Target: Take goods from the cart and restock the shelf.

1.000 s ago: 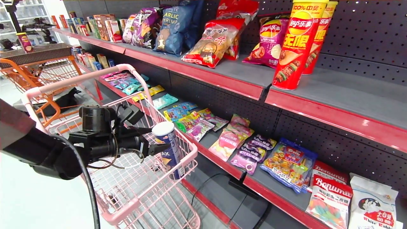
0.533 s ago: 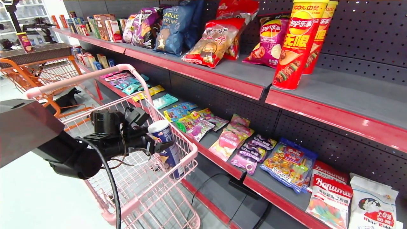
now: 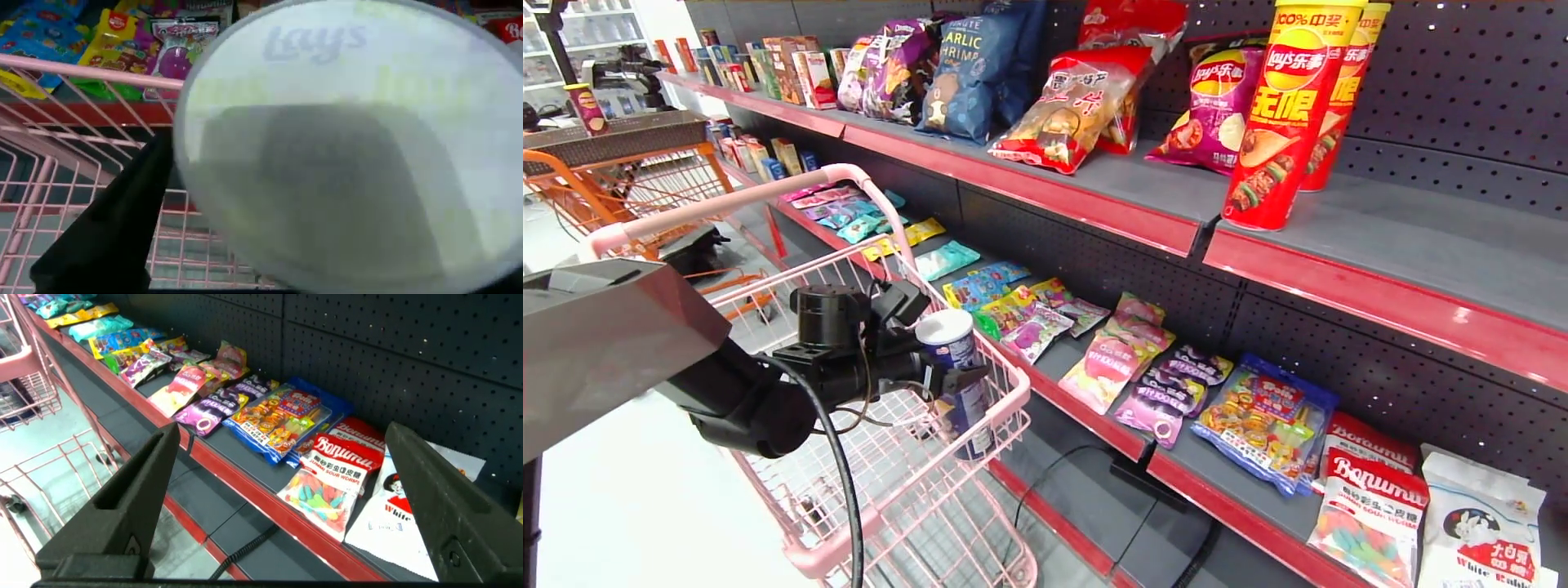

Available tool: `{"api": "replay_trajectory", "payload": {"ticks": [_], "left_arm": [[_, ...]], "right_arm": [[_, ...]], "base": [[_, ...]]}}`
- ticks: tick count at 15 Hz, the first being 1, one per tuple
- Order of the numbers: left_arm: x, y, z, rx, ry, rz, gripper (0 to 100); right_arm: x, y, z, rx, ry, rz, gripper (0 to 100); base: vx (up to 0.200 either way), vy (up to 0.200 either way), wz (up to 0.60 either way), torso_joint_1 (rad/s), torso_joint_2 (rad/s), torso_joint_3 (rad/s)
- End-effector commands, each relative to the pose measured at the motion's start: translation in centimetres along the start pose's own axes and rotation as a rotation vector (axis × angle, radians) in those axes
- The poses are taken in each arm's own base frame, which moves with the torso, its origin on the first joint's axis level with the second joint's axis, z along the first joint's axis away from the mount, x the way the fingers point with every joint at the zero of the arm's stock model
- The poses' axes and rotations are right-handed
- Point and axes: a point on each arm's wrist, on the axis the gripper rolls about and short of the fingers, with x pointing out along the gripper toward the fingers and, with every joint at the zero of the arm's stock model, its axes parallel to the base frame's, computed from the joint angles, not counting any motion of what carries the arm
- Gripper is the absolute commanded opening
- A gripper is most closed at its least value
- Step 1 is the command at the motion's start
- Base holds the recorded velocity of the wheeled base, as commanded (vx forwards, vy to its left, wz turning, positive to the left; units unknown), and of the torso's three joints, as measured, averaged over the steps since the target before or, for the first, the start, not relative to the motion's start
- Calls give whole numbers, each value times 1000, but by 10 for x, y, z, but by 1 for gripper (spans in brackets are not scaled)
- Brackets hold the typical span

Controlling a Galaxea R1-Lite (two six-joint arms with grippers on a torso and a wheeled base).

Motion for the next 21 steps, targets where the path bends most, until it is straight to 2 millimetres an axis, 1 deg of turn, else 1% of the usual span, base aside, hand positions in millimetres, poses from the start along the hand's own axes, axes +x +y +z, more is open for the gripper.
{"api": "replay_trajectory", "payload": {"ticks": [1,2,3,5,6,8,10,12,14,16,17,18,19,20,21], "left_arm": [[3,1,1,3,-3,1,100],[6,2,-3,2,-1,20,100],[8,2,-5,12,-18,26,0],[11,-1,-9,18,-42,45,0],[11,-9,-11,2,-28,53,0],[9,-11,-15,-16,-16,61,0],[7,-11,-14,-5,-45,66,0],[2,-11,-7,-9,-74,74,0],[-30,-21,32,-82,-132,83,0],[-64,-26,67,-63,-189,116,0],[-88,-30,88,-50,-223,134,0],[-112,-37,105,-38,-251,149,0],[-139,-45,119,-35,-264,165,0],[-157,-53,126,-30,-274,171,0],[-198,-71,135,-30,-283,196,0]], "right_arm": [[0,0,0,0,0,1,100],[0,0,0,0,0,1,100],[0,0,0,0,0,1,100],[0,0,0,0,2,1,100],[0,0,0,1,0,1,100],[0,0,0,1,2,1,100],[0,0,0,1,2,1,100],[0,0,0,1,2,1,100],[0,0,0,1,0,1,100],[0,0,0,1,0,1,100],[0,0,0,1,0,1,100],[0,0,0,1,2,1,100],[0,0,0,1,2,1,100],[0,0,0,1,2,1,100],[0,0,0,1,2,1,100]], "base": [[0,0,0,0,0,0],[0,0,0,0,0,0],[0,0,0,0,0,0],[0,0,0,0,0,0],[0,0,0,0,0,0],[0,0,0,0,0,0],[0,0,0,0,0,0],[0,0,0,0,0,0],[0,0,0,0,0,0],[0,0,0,0,0,0],[0,0,0,0,0,0],[0,0,0,0,0,0],[0,0,0,0,0,0],[0,0,0,0,0,0],[0,0,0,0,0,0]]}}
